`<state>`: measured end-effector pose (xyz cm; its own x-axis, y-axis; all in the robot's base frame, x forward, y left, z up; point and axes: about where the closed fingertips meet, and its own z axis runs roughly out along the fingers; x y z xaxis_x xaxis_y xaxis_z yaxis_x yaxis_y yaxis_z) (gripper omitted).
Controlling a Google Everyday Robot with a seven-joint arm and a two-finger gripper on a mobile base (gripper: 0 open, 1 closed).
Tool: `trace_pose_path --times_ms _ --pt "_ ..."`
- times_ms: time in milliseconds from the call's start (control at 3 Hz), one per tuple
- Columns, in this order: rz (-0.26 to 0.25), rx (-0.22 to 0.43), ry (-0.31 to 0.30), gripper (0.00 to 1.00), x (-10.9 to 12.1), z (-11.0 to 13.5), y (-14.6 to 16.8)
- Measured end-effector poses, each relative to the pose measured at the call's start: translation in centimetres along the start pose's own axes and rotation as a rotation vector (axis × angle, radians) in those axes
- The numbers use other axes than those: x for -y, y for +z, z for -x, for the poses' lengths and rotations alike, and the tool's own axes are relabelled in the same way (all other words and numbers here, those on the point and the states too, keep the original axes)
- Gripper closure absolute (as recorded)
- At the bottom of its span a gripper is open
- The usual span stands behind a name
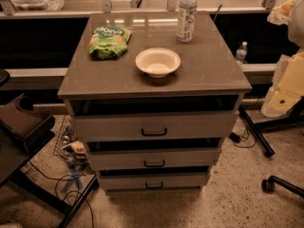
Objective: Open middle drawer
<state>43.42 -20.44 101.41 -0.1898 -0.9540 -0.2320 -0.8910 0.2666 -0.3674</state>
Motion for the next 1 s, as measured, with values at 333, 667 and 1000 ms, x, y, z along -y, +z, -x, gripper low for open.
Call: trace_pose_path --times_ms 333,667,1000 --pt "-0.011 0.007 -0.002 0.00 -0.1 0.1 -0.3" --pt "-0.037 0.044 -0.004 0.00 -1.7 -0.1 0.4" --pt "-0.061 0.085 0.005 0.00 -3.9 -1.8 3.5"
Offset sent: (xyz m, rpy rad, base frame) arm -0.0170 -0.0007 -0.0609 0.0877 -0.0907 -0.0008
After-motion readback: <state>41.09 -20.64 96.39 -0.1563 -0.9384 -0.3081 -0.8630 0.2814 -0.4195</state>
